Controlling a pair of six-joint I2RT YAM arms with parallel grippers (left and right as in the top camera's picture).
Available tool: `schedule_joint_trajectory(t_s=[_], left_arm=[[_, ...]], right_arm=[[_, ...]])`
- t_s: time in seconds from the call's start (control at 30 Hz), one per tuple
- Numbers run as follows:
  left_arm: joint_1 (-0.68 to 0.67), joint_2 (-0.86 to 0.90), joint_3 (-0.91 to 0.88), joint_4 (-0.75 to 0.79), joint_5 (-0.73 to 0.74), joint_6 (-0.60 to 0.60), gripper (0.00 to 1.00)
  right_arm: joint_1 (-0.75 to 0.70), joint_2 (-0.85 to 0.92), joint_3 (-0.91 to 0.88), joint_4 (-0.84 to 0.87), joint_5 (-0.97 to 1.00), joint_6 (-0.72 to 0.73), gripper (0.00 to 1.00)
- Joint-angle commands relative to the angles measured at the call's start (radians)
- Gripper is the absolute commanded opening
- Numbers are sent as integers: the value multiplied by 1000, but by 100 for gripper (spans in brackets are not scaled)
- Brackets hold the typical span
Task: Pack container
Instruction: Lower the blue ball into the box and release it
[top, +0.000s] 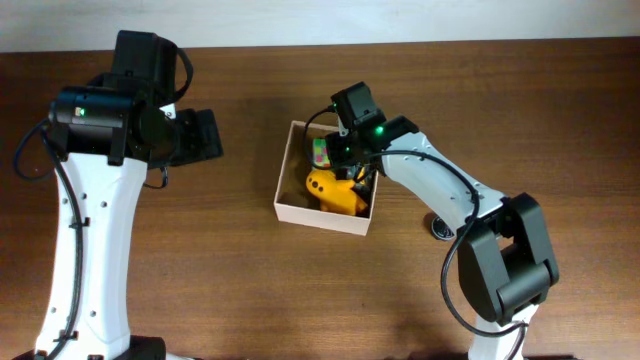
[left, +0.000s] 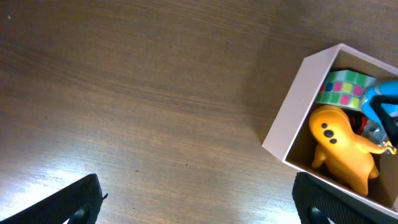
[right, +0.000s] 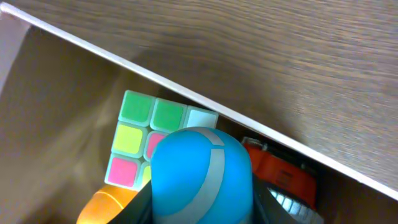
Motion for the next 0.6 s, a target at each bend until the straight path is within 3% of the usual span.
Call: schedule_joint_trajectory(t_s=[0.0,0.13,0.37,0.57], left_arm=[[2,-2,7,0,-10,12,99],[2,-2,7,0,-10,12,99],[2,-2,7,0,-10,13,99],[2,-2,7,0,-10,13,99]], right_arm=[[-4,68,-41,-60,137,8,31],[-2,68,-41,-50,55,-34,32],[-1,68,-41,36,-327,-212,39],[-3,56,0,19,-333,-218,37]])
